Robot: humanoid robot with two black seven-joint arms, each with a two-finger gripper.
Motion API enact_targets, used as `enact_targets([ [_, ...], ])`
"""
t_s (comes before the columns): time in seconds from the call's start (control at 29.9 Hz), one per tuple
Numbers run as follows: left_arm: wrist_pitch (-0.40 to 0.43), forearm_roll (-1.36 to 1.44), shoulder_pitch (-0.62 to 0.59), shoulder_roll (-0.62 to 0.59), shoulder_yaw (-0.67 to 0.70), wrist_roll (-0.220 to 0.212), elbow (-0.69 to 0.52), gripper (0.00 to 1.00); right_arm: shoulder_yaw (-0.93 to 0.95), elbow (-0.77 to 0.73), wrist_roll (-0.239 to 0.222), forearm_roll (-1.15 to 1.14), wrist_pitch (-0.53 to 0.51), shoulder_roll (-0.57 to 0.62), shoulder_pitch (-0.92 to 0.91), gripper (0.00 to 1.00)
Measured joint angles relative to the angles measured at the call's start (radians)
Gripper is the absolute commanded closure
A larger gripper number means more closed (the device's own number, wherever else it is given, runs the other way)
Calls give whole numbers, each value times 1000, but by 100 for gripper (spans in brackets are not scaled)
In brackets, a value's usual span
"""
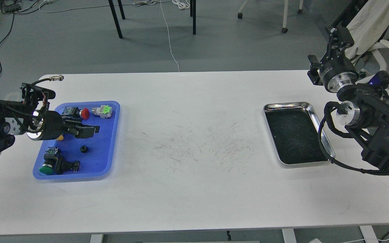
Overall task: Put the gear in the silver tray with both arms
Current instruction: 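Lower the left gripper onto a small black gear in the blue tray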
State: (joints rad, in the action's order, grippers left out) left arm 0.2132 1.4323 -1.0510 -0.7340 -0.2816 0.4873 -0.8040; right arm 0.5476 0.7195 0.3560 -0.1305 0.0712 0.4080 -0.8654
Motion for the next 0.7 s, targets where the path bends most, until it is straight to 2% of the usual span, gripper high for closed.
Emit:
enact_targets([
  [0.33,-57,-4,60,85,-5,2,153,24,0,0,0,0,1,0,0,1],
  [0.7,-94,-2,108,122,-7,2,212,28,-2,0,0,0,1,12,3,1],
])
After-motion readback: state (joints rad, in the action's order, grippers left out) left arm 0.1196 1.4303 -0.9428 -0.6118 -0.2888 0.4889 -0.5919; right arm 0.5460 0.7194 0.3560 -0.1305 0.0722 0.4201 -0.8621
